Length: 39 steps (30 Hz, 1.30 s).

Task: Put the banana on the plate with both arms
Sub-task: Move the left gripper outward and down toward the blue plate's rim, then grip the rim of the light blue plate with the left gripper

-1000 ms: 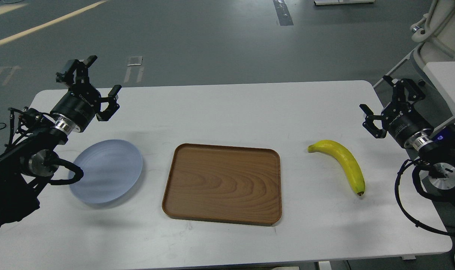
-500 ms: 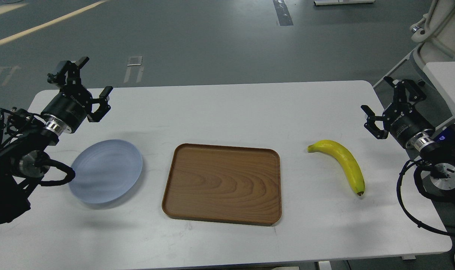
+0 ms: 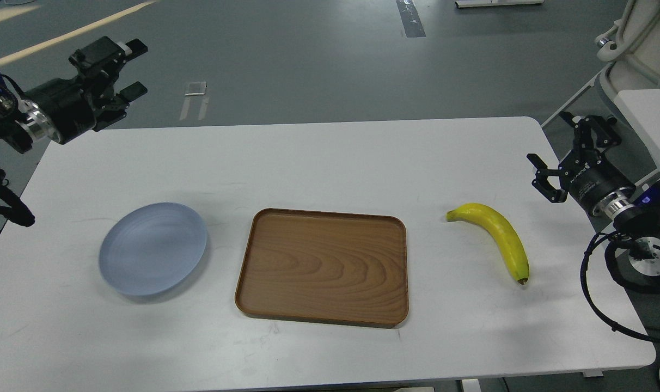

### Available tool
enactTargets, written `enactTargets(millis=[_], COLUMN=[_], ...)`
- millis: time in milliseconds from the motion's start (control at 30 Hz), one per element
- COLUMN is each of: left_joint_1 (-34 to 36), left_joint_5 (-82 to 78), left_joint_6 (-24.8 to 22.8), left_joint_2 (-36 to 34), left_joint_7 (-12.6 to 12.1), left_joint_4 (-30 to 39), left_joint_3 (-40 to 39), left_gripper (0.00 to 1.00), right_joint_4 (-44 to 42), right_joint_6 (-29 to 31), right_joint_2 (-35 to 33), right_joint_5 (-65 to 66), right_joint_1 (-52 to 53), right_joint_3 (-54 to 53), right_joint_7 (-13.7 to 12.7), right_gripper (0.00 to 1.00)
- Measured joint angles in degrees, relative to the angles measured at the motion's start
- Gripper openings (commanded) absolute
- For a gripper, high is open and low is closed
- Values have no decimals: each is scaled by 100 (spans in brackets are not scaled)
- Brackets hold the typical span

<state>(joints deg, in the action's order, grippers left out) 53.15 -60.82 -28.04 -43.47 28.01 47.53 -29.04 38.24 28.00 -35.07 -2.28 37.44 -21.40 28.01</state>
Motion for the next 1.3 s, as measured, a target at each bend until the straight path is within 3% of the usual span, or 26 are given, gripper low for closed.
enactTargets(millis=[200, 300, 500, 700, 1000, 1133, 1233, 1300], left_joint_1=[-187, -317, -442, -864, -1112, -1198, -1238, -1256], left_joint_5=[-2528, -3146, -3156, -2838, -2782, -2786, -2779, -2766], left_joint_6=[60, 526, 1138, 1182, 1224, 1229, 1233, 1233], left_joint_2=[-466, -505, -445, -397, -223, -220, -215, -215], left_joint_7=[0, 0, 0, 0, -2, -2, -2, -2], left_joint_4=[673, 548, -140, -602, -709, -768, -771, -771], left_joint_3=[370, 939, 1818, 1897, 1898, 1903, 1904, 1904], left_gripper=[100, 100, 100, 96, 90, 79, 57, 49], right_joint_4=[-6, 4, 9, 8, 26, 27, 26, 26], right_joint_6=[0, 0, 0, 0, 0, 0, 0, 0], right_joint_2=[-1, 35, 64, 31, 40, 19, 20, 22], right_joint_5=[8, 9, 9, 9, 9, 9, 9, 9], right_joint_1=[-16, -15, 26, 8, -23, -28, -33, -36], right_joint_3=[9, 14, 23, 31, 31, 31, 31, 31], right_joint_7=[0, 0, -1, -2, -2, -2, -2, -2], right_gripper=[100, 100, 100, 100, 100, 100, 100, 100])
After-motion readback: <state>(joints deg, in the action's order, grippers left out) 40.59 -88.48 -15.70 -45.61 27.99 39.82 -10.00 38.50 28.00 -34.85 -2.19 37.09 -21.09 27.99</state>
